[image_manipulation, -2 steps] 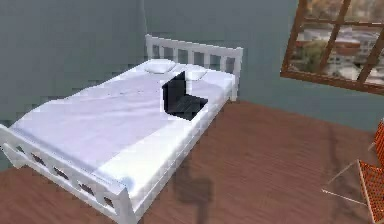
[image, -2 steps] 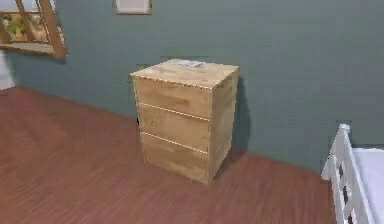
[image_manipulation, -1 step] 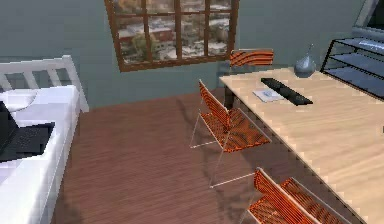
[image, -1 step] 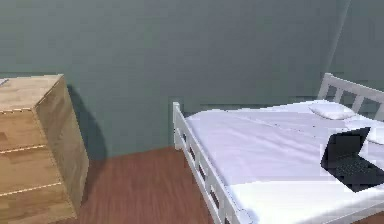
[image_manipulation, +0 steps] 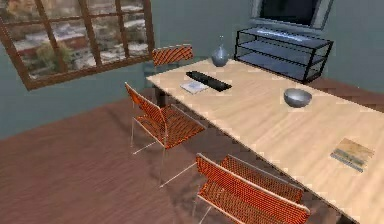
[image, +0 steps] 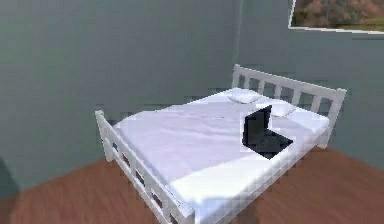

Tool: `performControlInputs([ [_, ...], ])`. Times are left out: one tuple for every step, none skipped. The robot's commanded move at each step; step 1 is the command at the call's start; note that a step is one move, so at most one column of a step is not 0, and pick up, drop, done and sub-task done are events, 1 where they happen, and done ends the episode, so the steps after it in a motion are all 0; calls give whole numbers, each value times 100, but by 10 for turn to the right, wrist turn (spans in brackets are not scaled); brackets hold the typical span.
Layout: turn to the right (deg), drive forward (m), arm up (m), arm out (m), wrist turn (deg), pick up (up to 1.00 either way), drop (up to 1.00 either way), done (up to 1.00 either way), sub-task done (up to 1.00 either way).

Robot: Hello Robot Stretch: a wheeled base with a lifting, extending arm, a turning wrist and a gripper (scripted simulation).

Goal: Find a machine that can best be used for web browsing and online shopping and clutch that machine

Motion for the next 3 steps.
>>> performControlInputs([
  [0,10,0,0,0,0,0,0,0],
  [-450,0,0,0,0,0,0,0,0],
  [-180,0,0,0,0,0,0,0,0],
])
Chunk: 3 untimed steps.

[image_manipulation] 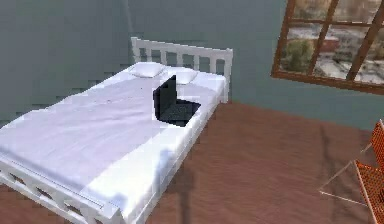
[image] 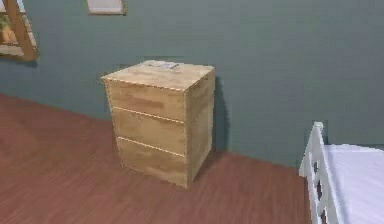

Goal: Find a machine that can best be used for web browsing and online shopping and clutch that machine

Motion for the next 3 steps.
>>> performControlInputs([
  [450,0,0,0,0,0,0,0,0],
  [450,0,0,0,0,0,0,0,0],
  [90,0,0,0,0,0,0,0,0],
])
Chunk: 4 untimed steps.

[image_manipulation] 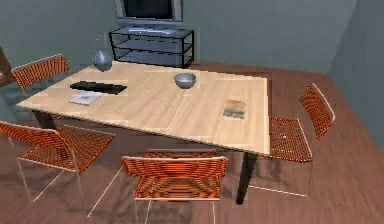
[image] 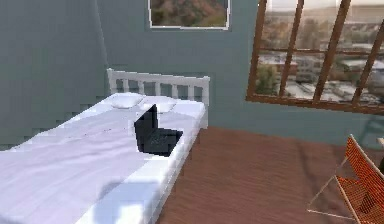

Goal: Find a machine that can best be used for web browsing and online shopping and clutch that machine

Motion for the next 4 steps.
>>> performControlInputs([
  [0,80,0,0,0,0,0,0,0],
  [-450,0,0,0,0,0,0,0,0],
  [-450,0,0,0,0,0,0,0,0],
  [-180,0,0,0,0,0,0,0,0],
])
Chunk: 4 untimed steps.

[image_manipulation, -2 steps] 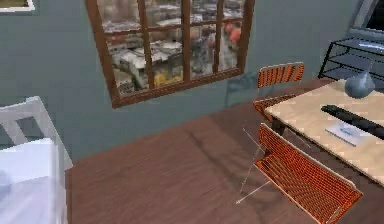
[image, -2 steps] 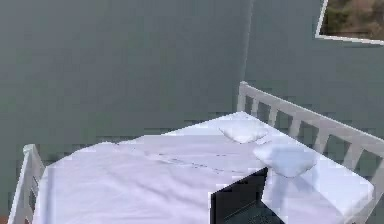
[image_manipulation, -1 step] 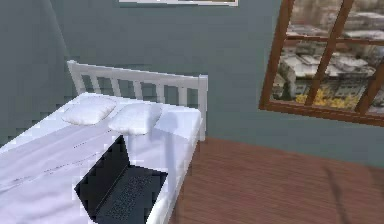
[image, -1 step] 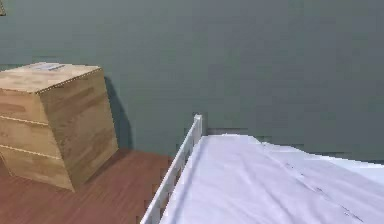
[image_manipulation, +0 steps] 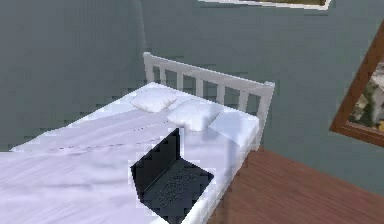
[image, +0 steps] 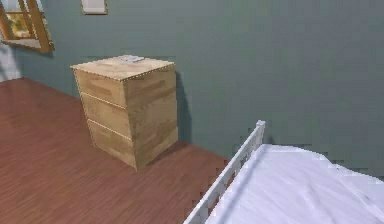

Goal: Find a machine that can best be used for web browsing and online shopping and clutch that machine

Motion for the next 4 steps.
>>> performControlInputs([
  [0,0,50,0,0,0,0,0,0],
  [0,0,0,20,0,0,0,0,0],
  [0,0,0,0,450,0,0,0,0],
  [0,0,0,0,450,0,0,0,0],
])
